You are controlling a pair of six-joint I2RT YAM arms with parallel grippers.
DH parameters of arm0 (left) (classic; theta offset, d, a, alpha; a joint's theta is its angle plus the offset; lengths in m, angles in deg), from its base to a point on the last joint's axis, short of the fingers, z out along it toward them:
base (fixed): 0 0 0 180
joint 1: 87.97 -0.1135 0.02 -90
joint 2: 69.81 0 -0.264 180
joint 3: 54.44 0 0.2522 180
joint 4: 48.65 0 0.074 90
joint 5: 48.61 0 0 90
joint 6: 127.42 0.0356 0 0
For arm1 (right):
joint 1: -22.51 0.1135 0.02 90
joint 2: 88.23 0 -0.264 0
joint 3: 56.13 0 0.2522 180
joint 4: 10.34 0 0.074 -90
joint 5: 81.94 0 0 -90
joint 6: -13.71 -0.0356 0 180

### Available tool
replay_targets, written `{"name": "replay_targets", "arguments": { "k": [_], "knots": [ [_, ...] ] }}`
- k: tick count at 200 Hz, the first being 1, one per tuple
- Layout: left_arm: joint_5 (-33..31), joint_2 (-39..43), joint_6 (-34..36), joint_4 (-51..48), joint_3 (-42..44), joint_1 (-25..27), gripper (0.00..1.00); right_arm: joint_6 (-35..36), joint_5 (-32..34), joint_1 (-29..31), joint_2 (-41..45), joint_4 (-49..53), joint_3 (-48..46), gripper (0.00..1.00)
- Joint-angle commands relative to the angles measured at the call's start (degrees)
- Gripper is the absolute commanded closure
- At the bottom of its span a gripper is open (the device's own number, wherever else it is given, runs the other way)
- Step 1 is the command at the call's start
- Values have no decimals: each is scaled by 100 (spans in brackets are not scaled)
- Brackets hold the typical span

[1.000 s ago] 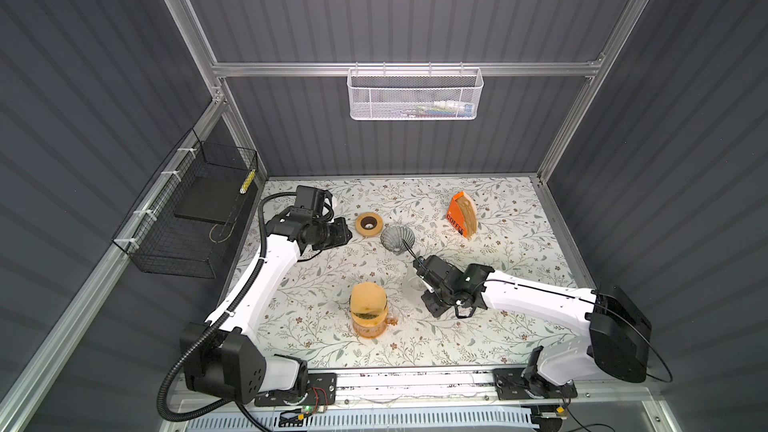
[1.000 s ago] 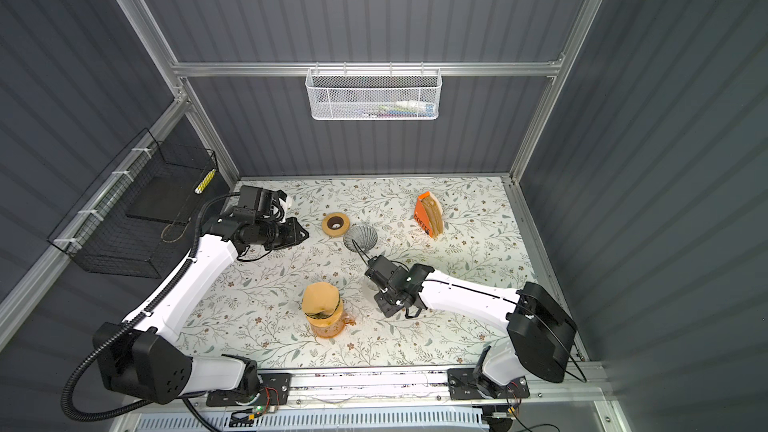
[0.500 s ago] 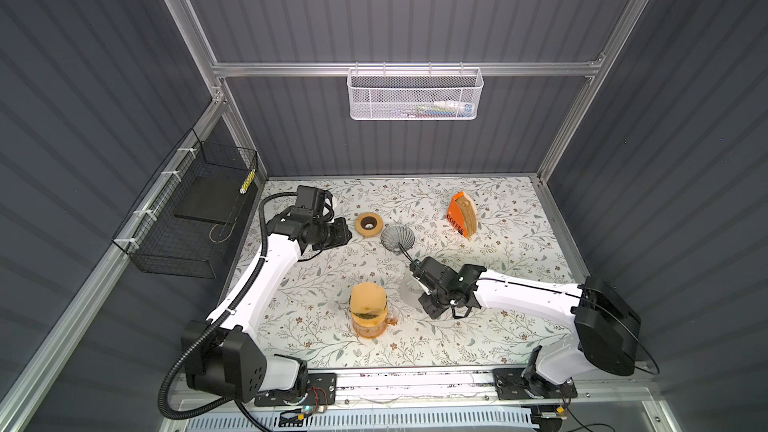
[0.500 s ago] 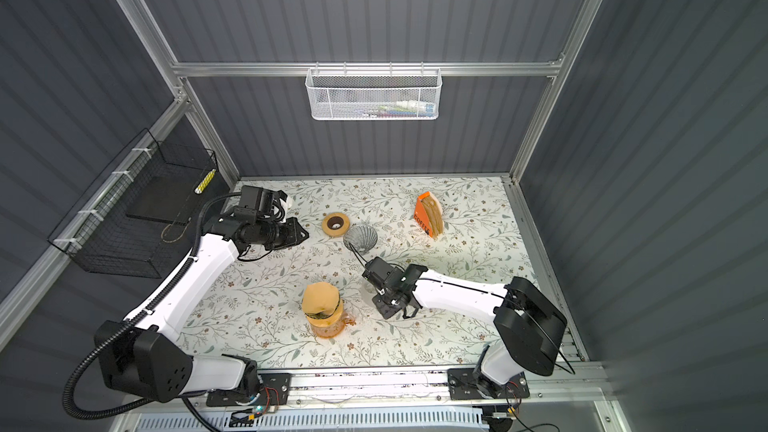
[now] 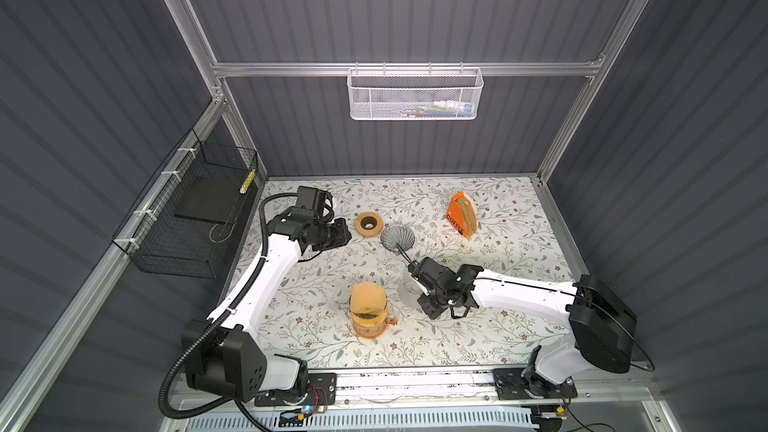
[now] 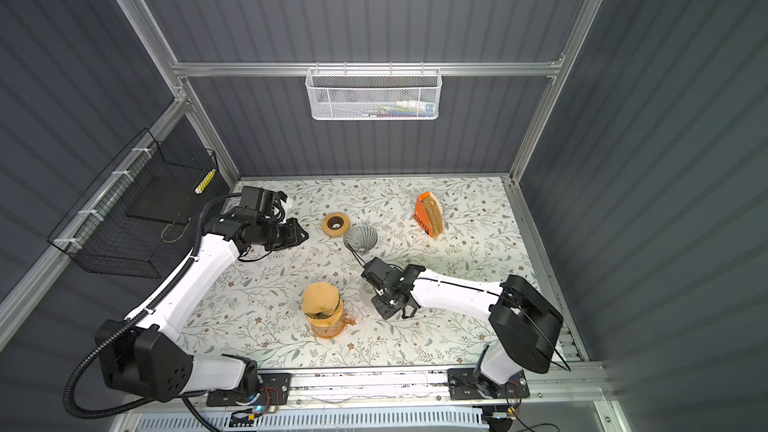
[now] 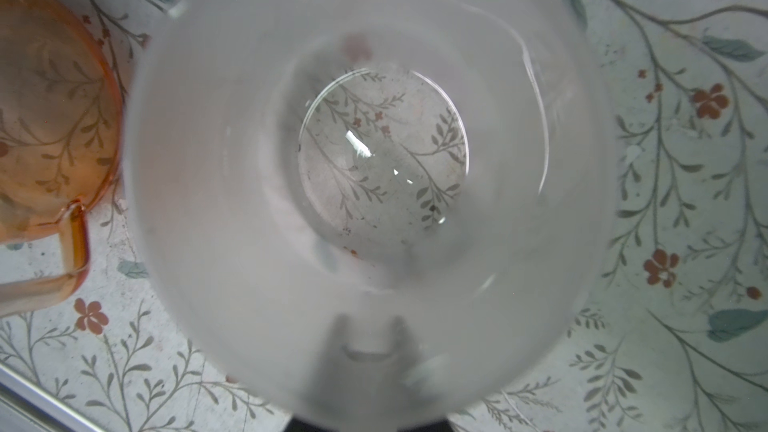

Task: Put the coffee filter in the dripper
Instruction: 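Lower the frosted white cup onto the table and open the right gripper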

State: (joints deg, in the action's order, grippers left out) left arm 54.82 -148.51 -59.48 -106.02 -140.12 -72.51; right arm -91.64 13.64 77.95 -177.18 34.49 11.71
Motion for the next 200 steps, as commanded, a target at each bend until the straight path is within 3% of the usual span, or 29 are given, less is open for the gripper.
{"name": "replay_targets", "arguments": {
  "k": [1,67,200],
  "knots": [
    [-41,-67,-44,21,60,27,76,33,20,19,-114,-19,76,99],
    [-60,-49,-26,19,92,27,77,33,134,19,-90,29,32,79],
    [-86,-47,-18,-20,95,27,77,-108,330,-92,25,198,-54,72]
  ]
}}
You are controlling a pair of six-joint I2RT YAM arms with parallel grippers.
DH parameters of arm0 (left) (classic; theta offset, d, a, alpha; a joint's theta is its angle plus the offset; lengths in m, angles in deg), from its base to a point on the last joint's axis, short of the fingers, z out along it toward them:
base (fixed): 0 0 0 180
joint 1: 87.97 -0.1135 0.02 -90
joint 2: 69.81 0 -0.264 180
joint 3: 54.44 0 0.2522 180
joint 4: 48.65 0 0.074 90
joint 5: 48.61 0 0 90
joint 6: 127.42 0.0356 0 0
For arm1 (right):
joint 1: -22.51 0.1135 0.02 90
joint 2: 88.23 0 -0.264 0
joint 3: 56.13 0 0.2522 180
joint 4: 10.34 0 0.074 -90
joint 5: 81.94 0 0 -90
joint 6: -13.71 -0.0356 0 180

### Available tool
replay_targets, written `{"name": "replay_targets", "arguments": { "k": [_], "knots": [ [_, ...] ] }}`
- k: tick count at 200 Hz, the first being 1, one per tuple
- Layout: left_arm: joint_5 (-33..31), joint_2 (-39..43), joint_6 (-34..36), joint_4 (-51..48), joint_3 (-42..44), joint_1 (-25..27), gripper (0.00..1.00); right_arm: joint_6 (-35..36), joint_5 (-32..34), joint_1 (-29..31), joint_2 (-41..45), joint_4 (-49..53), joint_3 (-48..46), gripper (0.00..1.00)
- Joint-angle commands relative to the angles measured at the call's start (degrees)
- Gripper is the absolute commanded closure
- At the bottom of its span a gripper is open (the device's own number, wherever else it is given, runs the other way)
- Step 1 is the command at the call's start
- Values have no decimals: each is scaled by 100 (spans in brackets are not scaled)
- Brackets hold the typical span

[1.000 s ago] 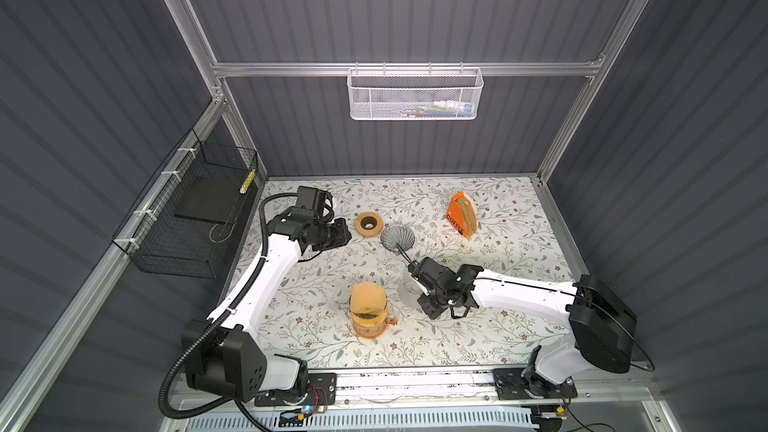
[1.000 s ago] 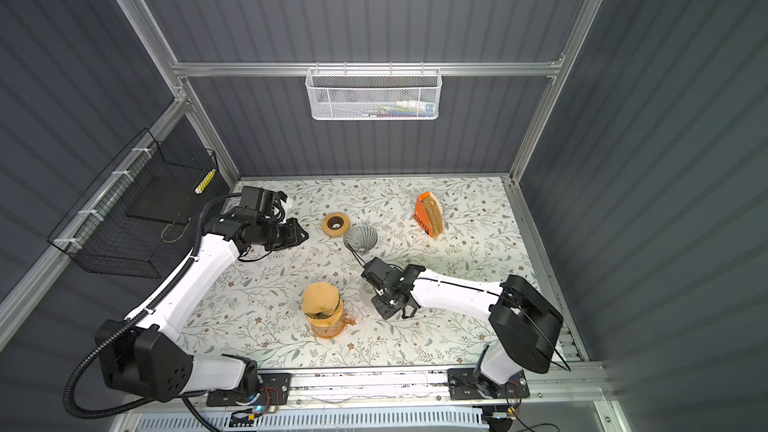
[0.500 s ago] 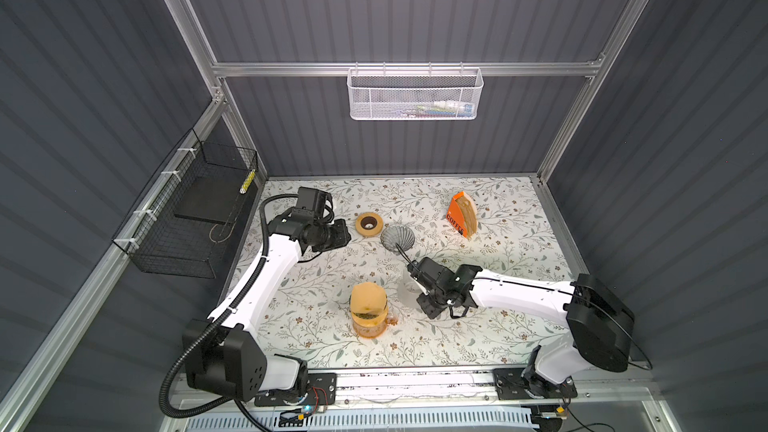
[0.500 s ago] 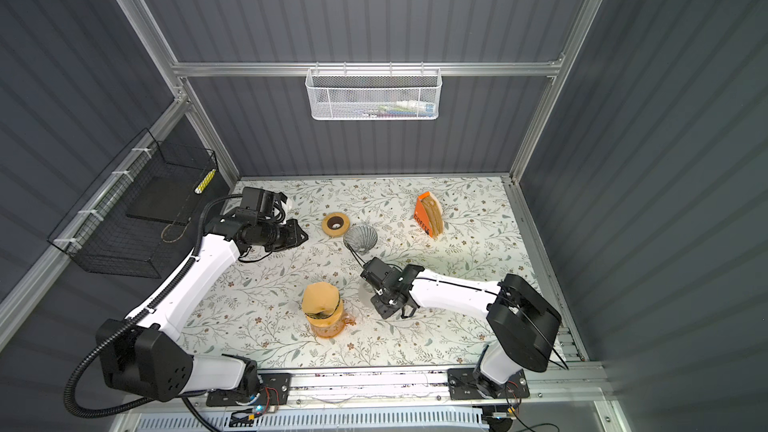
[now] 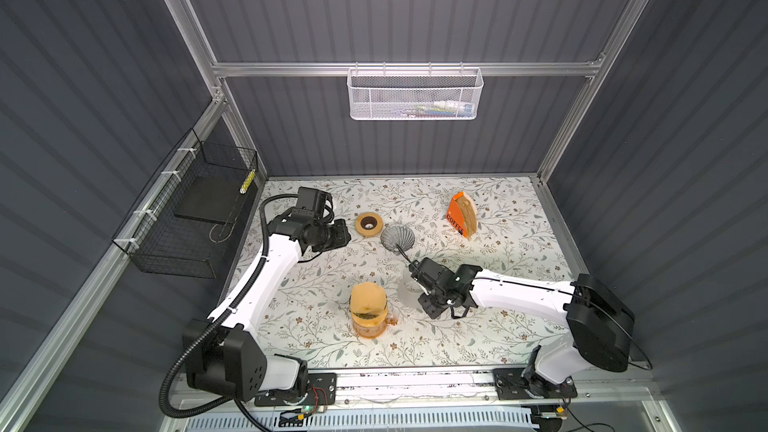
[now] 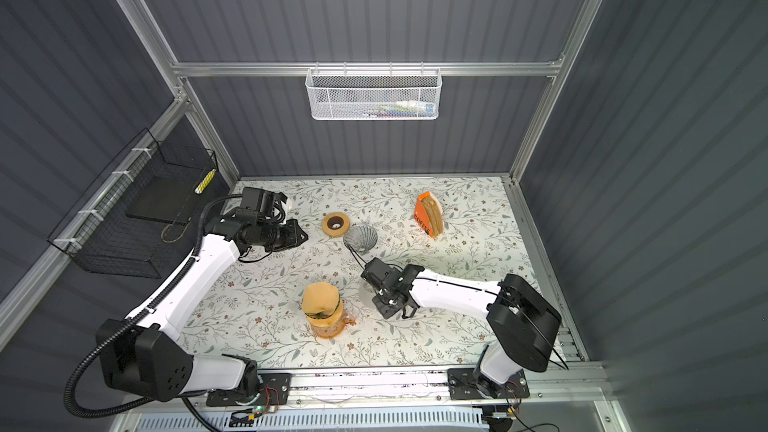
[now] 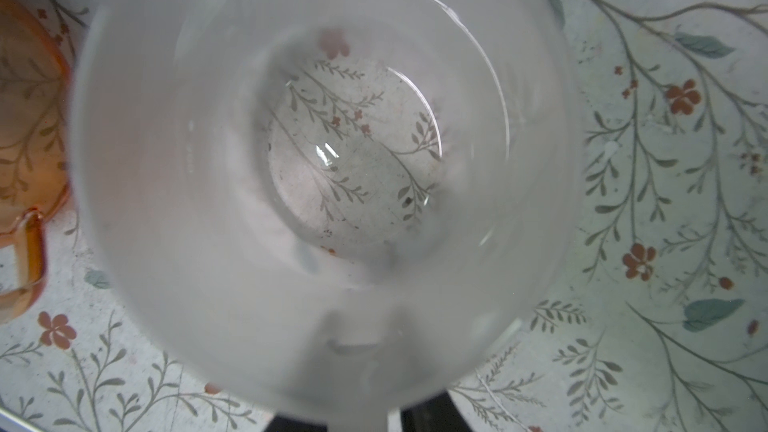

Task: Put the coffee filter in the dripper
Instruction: 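Lower the frosted white cup onto the table and open the right gripper, then grasp the wooden ring stand with the left gripper while the right gripper withdraws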

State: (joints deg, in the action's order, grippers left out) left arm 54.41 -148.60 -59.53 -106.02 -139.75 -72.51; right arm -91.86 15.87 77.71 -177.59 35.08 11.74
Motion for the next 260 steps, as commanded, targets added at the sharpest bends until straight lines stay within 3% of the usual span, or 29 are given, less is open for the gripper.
{"name": "replay_targets", "arguments": {
  "k": [1,40,71,116,168,260],
  "knots": [
    [-45,-35,-17,-22,60,27,77,-86,111,-74,67,139,-57,72],
    [-45,-103,-17,-7,21,27,75,-139,33,-262,129,169,-102,71],
    [-133,-237,-89,34,-21,27,56,-108,-26,-326,271,225,-93,65],
    [-78,-603,-132,125,-299,27,48,-184,-33,-345,752,760,267,60],
    [-80,-1261,-148,283,-679,27,46,-408,-120,-559,1284,1366,1070,56],
    [-631,-2890,-6,-17,-2156,44,42,-398,-1016,-1298,1249,1102,1817,55]
  ]
}}
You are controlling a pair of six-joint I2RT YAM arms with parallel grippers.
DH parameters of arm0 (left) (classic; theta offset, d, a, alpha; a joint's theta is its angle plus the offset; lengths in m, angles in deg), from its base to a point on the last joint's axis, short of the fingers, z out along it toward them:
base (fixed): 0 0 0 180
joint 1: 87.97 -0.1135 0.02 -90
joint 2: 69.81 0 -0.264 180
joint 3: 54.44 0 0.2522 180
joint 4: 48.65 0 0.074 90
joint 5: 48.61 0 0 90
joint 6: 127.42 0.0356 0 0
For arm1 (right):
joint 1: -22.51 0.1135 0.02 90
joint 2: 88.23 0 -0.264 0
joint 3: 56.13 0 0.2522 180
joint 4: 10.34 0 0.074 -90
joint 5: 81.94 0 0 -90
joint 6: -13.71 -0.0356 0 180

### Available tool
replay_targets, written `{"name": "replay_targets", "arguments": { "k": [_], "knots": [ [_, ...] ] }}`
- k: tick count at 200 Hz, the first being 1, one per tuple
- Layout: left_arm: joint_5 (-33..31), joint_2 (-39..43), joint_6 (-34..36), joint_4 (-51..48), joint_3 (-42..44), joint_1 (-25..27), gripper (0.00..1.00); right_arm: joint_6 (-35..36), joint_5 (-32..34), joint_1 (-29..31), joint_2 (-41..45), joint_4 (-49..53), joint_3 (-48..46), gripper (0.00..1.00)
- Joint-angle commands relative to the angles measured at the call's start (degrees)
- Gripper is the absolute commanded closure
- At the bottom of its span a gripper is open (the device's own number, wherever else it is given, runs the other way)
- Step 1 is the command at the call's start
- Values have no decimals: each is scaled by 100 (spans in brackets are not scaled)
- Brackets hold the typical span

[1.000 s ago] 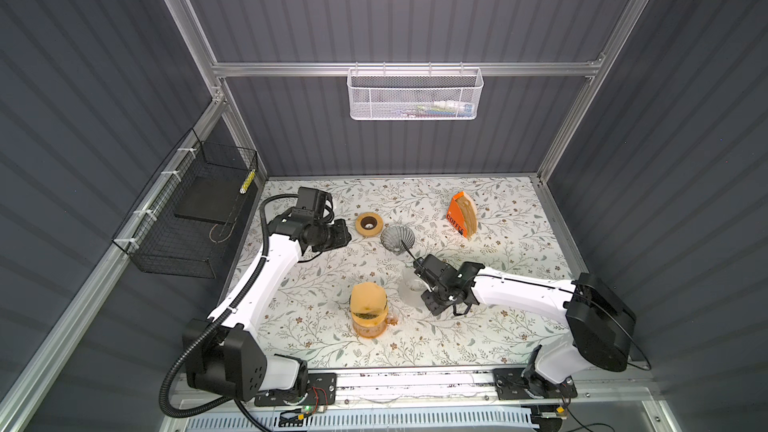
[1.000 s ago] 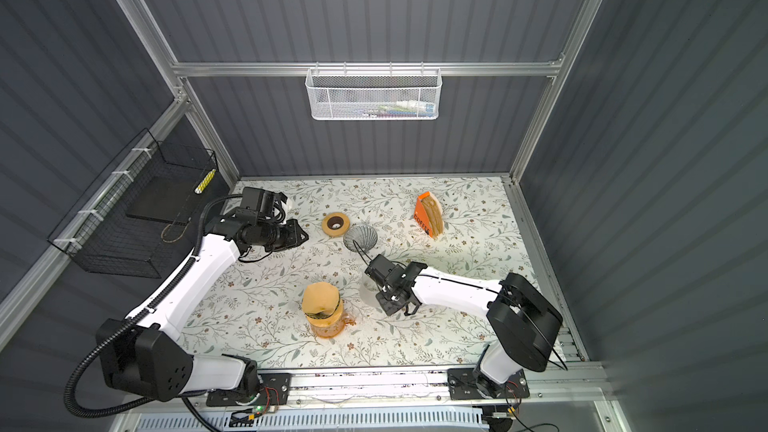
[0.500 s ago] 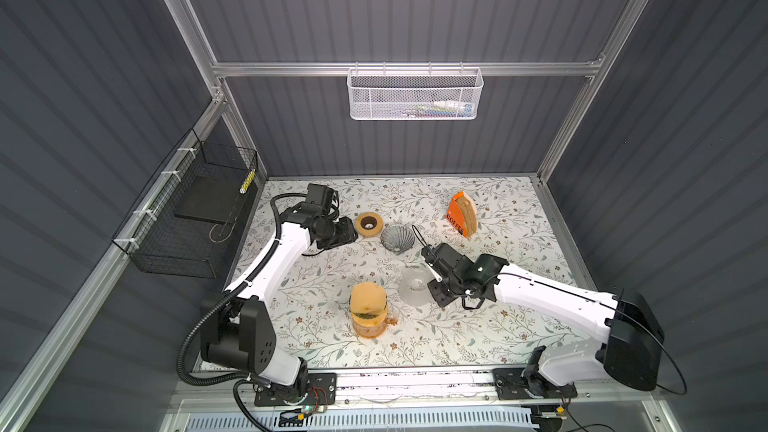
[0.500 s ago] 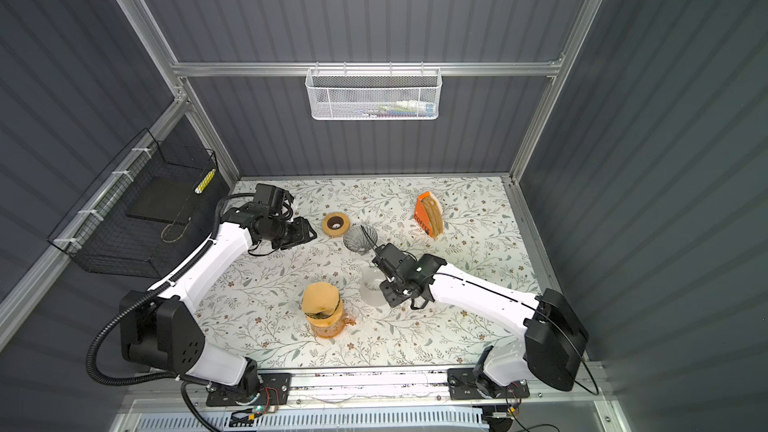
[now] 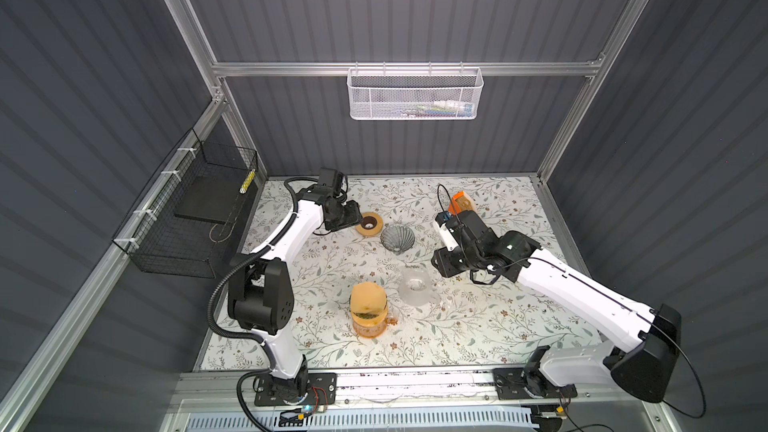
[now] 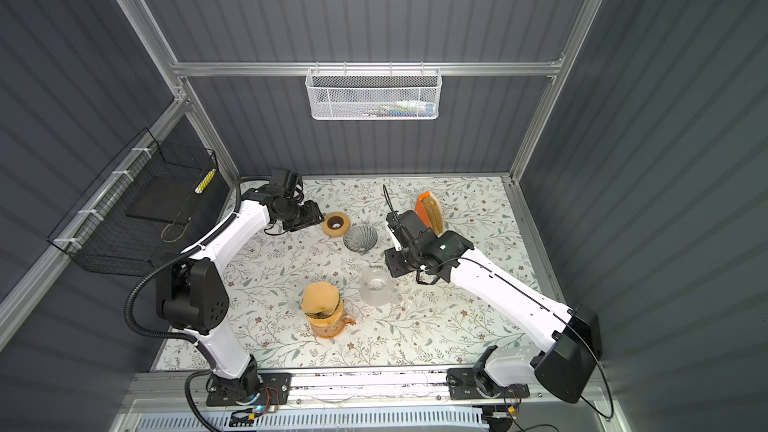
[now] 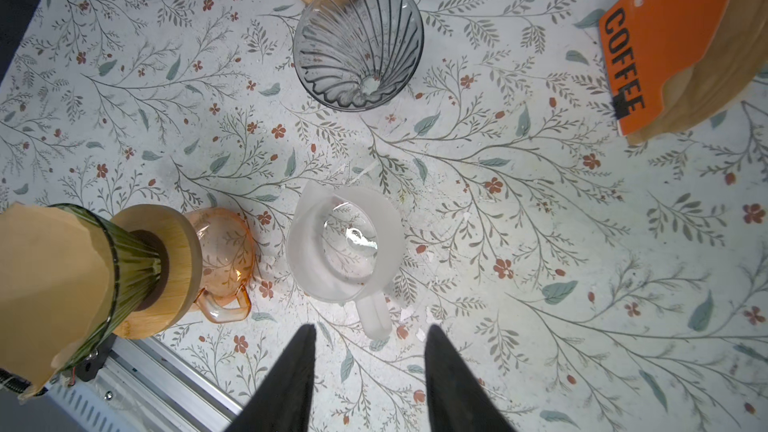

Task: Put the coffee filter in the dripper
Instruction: 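Grasp the wooden ring stand with the left gripper while the right gripper withdraws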

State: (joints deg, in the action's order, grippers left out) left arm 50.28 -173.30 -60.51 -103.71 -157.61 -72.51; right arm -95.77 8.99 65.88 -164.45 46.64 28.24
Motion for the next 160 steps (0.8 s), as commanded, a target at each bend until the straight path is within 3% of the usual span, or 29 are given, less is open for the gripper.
{"name": "replay_targets", "arguments": {
  "k": [1,160],
  "knots": [
    [-219,-437,93,-252,-382,44,42,-9,-338,-122,-66,-61,170,55],
    [-637,-2763,225,-532,-2125,88,50,-53,-669,-575,-642,-45,594,55]
  ]
}}
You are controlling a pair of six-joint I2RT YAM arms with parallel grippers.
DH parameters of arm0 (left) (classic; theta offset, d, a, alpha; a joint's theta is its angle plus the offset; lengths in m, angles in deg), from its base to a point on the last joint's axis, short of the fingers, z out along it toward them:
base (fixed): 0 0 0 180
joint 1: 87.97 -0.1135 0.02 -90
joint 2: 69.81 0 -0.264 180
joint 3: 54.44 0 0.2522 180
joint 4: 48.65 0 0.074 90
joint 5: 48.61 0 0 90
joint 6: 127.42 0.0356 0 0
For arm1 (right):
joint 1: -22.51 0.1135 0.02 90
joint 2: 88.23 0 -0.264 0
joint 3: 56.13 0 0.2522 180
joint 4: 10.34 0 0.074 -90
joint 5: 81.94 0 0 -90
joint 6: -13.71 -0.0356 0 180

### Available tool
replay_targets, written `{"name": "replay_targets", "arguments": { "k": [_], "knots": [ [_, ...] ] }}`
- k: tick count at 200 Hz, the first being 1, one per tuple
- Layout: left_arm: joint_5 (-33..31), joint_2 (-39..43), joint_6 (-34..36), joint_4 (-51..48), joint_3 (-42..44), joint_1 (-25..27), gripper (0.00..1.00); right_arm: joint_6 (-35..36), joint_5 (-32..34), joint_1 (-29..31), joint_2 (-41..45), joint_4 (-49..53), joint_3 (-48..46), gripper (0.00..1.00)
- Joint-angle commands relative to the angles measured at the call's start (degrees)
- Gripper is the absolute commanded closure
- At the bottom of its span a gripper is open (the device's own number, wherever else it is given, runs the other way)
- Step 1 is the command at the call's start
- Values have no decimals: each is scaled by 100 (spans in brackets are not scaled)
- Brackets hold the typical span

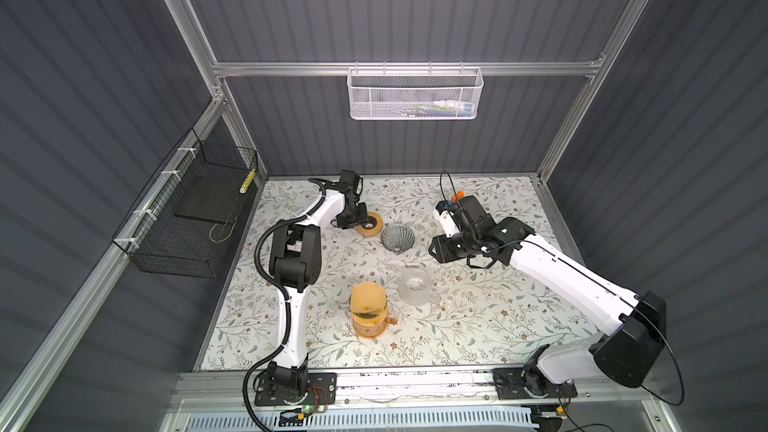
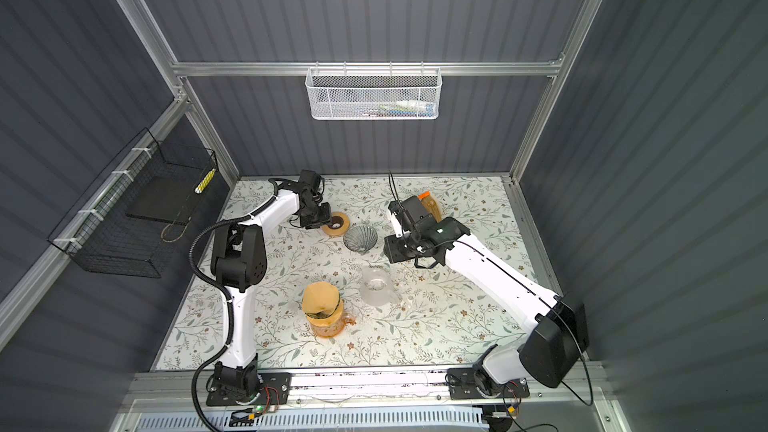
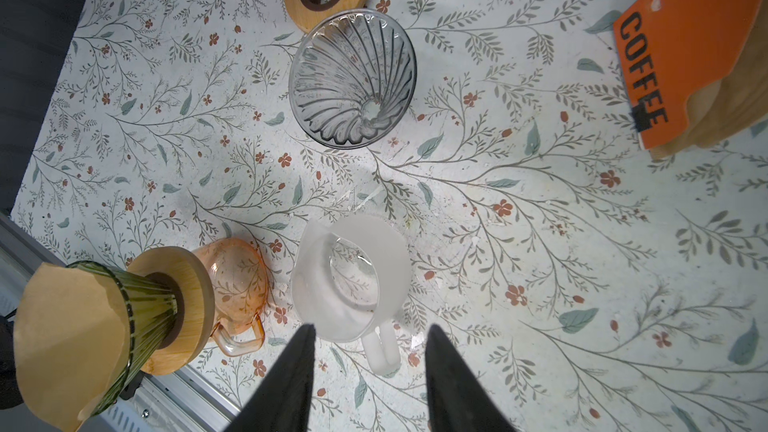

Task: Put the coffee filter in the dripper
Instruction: 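Grasp the wooden ring stand with the left gripper while the right gripper withdraws, then carry the wooden ring with the left gripper over the frosted white cup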

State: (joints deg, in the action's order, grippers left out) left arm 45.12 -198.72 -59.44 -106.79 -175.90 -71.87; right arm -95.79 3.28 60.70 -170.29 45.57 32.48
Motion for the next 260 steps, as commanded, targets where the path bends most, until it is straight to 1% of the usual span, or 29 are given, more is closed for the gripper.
{"name": "replay_targets", "arguments": {
  "k": [1,82,141,156,164,181,196,233,260],
  "knots": [
    [-120,-231,118,-227,-300,25,50,-52,-96,-62,-62,63,175,55],
    [-153,-652,141,-238,-632,34,55,-42,-153,-145,-206,150,252,56],
    [-320,-803,232,-348,-761,34,64,-53,-164,-163,-222,134,249,56],
    [-309,-803,251,-361,-761,37,68,-62,-173,-159,-223,122,252,56],
    [-302,-803,259,-369,-761,43,72,-69,-177,-158,-223,117,246,56],
    [-278,-744,268,-365,-729,43,81,-74,-173,-163,-223,110,226,56],
    [-221,-658,268,-331,-661,43,86,-88,-189,-163,-214,118,238,56],
    [-97,-290,225,-308,-510,43,89,-102,-182,-160,-148,41,210,56],
    [27,166,206,-291,-291,43,90,-114,-208,-163,-67,-40,170,56]
  ]
}}
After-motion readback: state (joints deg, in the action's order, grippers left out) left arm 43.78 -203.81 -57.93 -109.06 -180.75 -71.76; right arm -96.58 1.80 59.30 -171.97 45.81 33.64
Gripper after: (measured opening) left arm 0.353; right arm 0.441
